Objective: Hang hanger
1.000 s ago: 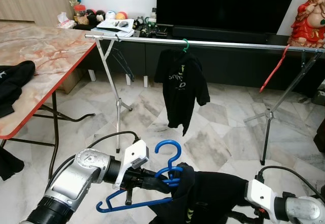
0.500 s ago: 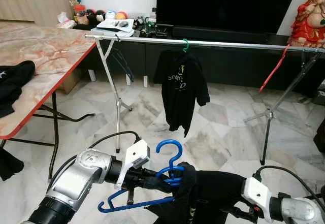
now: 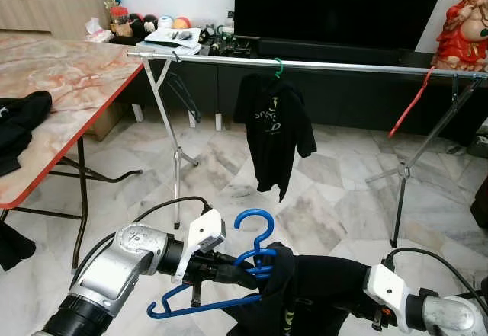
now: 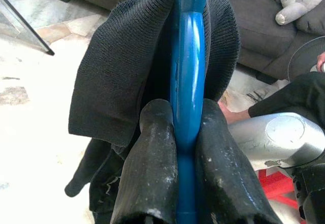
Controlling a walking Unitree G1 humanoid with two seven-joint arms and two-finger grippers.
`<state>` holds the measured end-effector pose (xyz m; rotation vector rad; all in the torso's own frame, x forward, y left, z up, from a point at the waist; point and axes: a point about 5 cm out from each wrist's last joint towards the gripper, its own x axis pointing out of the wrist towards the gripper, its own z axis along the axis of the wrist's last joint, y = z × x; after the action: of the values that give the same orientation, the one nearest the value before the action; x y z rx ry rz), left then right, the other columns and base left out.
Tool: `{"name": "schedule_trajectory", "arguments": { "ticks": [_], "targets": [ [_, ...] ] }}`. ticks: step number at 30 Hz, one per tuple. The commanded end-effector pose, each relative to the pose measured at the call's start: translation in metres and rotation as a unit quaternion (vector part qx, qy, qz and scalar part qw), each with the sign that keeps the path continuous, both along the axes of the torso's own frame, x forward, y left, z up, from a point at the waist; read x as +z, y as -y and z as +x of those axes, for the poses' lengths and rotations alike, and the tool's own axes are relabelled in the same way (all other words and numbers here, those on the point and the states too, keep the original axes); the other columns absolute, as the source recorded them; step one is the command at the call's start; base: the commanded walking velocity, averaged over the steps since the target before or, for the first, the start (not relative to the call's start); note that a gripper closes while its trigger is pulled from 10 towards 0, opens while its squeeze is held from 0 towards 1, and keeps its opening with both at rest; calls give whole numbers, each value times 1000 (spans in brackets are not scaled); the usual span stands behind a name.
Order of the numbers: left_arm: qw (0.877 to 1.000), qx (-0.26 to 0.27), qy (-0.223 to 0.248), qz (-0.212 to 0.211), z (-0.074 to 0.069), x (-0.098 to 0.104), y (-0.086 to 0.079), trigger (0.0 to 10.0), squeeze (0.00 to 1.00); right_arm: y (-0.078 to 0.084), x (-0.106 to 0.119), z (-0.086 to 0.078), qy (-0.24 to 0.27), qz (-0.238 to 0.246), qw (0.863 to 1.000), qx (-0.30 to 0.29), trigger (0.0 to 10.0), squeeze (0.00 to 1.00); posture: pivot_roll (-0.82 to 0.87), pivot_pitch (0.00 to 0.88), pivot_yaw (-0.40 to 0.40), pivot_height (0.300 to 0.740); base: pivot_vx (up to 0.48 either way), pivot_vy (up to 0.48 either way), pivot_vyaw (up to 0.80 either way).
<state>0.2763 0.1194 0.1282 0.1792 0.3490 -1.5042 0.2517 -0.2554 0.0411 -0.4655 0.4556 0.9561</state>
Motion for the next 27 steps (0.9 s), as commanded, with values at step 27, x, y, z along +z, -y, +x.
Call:
{"name": "schedule_trajectory", "arguments": {
  "ticks": [27],
  "targets": [
    [1000, -1, 18, -7, 4, 10, -2, 0, 0, 0, 4, 2, 7, 20, 1000, -15, 0, 0, 43, 69, -34, 740, 0, 0, 0]
  ]
}}
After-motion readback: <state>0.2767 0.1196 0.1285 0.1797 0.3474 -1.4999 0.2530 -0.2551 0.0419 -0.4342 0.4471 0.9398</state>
